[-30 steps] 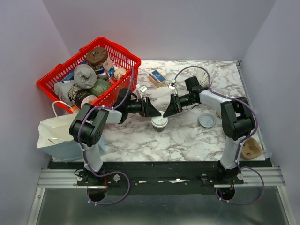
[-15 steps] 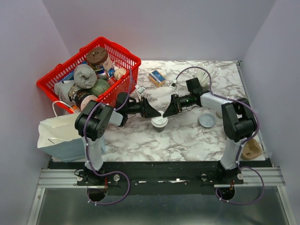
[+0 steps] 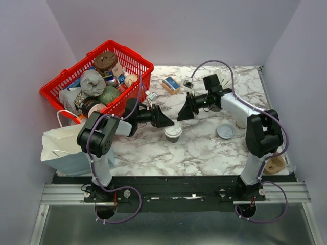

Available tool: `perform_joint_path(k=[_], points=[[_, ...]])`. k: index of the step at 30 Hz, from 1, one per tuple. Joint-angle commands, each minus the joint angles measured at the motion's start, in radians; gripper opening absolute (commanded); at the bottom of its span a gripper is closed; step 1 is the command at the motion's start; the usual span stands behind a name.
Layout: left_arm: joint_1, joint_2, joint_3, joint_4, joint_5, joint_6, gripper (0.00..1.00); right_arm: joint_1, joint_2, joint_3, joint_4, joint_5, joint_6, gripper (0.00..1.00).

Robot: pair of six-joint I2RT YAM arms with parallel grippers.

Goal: Pack the takeout coffee

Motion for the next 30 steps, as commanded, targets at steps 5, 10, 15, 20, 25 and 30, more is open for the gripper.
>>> perform_joint_path(k=[5, 10, 15, 20, 25, 30], points=[[0.004, -0.062, 0.019, -0.060, -0.024, 0.032, 0.97, -0.022, -0.066, 0.087, -0.235, 0.029, -0.290, 0.82], [0.007, -0.043, 0.087, -0.137, -0.053, 0.081, 0.99, -0.021, -0.088, 0.090, -0.288, 0.067, -0.405, 0.85], [0.012, -0.034, 0.153, -0.226, -0.083, 0.141, 0.99, -0.013, -0.134, 0.075, -0.315, 0.098, -0.511, 0.87], [0.012, -0.034, 0.234, -0.339, -0.121, 0.234, 0.99, 0.028, -0.177, 0.051, -0.321, 0.162, -0.641, 0.87], [0.014, -0.140, 0.315, -0.630, -0.198, 0.431, 0.99, 0.084, -0.210, 0.077, -0.377, 0.201, -0.773, 0.89], [0.024, -0.355, 0.309, -0.927, -0.330, 0.671, 0.99, 0.114, -0.169, 0.150, -0.485, 0.237, -0.913, 0.89]])
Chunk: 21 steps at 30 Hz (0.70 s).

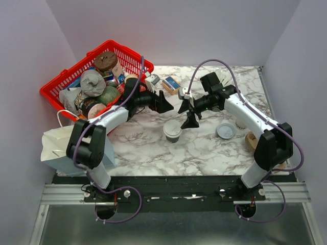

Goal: Pack the takeout coffee

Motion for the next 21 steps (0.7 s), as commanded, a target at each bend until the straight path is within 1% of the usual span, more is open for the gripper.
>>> perform_joint_path(k=[1, 2, 3, 4, 5, 7, 9, 11, 12, 15, 16, 21], points=[[0.017, -0.251, -0.020, -0.347, -0.131, 0.348, 0.99, 0.034, 0.029, 0.079, -0.124, 0.048, -0.198, 0.90], [0.020, -0.292, -0.072, -0.367, -0.135, 0.405, 0.99, 0.042, 0.032, 0.090, -0.147, 0.065, -0.219, 0.92], [0.022, -0.365, -0.101, -0.381, -0.131, 0.442, 0.99, 0.048, 0.030, 0.089, -0.150, 0.075, -0.259, 0.99], [0.026, -0.398, -0.126, -0.422, -0.117, 0.479, 0.99, 0.066, 0.027, 0.086, -0.149, 0.085, -0.271, 1.00], [0.026, -0.424, -0.158, -0.448, -0.105, 0.571, 0.99, 0.071, 0.026, 0.076, -0.137, 0.106, -0.285, 1.00], [0.025, -0.470, -0.181, -0.523, -0.055, 0.645, 0.99, 0.085, 0.029, 0.073, -0.131, 0.118, -0.293, 1.00], [0.023, -0.490, -0.207, -0.547, -0.025, 0.726, 0.99, 0.090, 0.038, 0.076, -0.131, 0.135, -0.299, 1.00], [0.016, -0.495, -0.238, -0.544, -0.002, 0.772, 0.99, 0.093, 0.055, 0.081, -0.144, 0.157, -0.314, 1.00], [0.013, -0.487, -0.246, -0.531, -0.001, 0.812, 0.99, 0.093, 0.057, 0.079, -0.143, 0.163, -0.315, 1.00], [-0.007, -0.467, -0.273, -0.476, 0.004, 0.869, 0.99, 0.093, 0.064, 0.072, -0.124, 0.177, -0.296, 1.00], [-0.012, -0.461, -0.276, -0.443, 0.007, 0.880, 0.99, 0.093, 0.064, 0.061, -0.115, 0.178, -0.287, 0.99], [-0.052, -0.406, -0.247, -0.419, 0.035, 0.927, 0.99, 0.093, 0.078, 0.052, -0.089, 0.181, -0.252, 0.98]])
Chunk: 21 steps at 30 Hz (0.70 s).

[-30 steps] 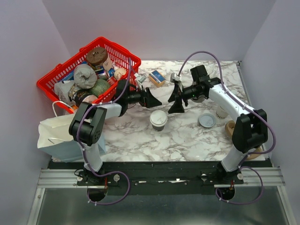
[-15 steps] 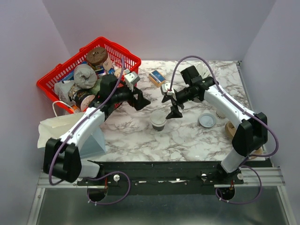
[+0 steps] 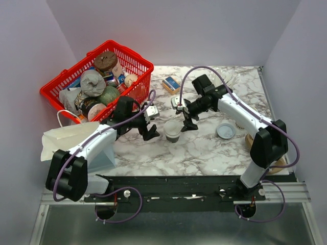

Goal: Pack the takeout coffee

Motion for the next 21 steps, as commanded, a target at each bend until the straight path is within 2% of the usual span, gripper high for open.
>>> perform_joint_path(k=[1, 13, 21], points=[[-0.040, 0.042, 0.033, 0.054, 0.070, 0.118, 0.98, 0.002, 0.024, -0.011, 0.022, 0.015, 0.015, 0.98], [-0.089, 0.117, 0.070, 0.167, 0.091, 0.034, 0.97, 0.002, 0.053, -0.014, 0.022, -0.011, 0.050, 0.96], [-0.100, 0.160, 0.091, 0.168, 0.116, 0.019, 0.93, 0.002, 0.078, -0.015, 0.045, -0.029, 0.108, 0.94]])
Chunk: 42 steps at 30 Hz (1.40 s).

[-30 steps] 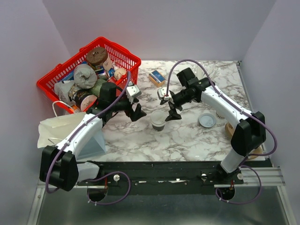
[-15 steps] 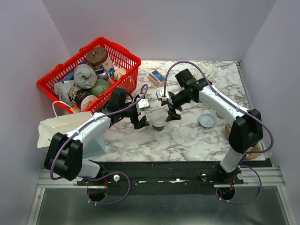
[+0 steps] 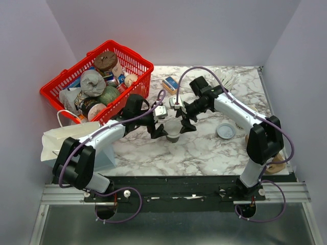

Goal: Pack the takeout coffee

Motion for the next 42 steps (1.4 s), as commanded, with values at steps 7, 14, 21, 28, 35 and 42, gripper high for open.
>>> perform_joint_path(k=[7, 14, 21, 28, 35, 42], points=[[-0.025, 0.039, 0.050, 0.065, 0.075, -0.019, 0.89, 0.002, 0.034, -0.023, 0.051, -0.047, 0.061, 0.91], [-0.031, 0.063, 0.067, 0.062, 0.078, -0.038, 0.86, 0.002, 0.038, -0.045, 0.060, -0.053, 0.068, 0.87], [-0.030, 0.091, 0.076, 0.047, 0.090, -0.039, 0.83, 0.002, 0.056, -0.049, 0.051, -0.058, 0.090, 0.81], [-0.030, 0.120, 0.080, -0.001, 0.097, -0.068, 0.83, 0.002, 0.070, -0.071, 0.052, -0.059, 0.120, 0.80], [-0.025, 0.139, 0.034, 0.099, 0.101, -0.191, 0.85, 0.002, 0.084, -0.106, 0.058, -0.070, 0.145, 0.80], [-0.025, 0.159, 0.020, 0.117, 0.112, -0.228, 0.86, 0.002, 0.104, -0.098, 0.021, -0.066, 0.163, 0.79]])
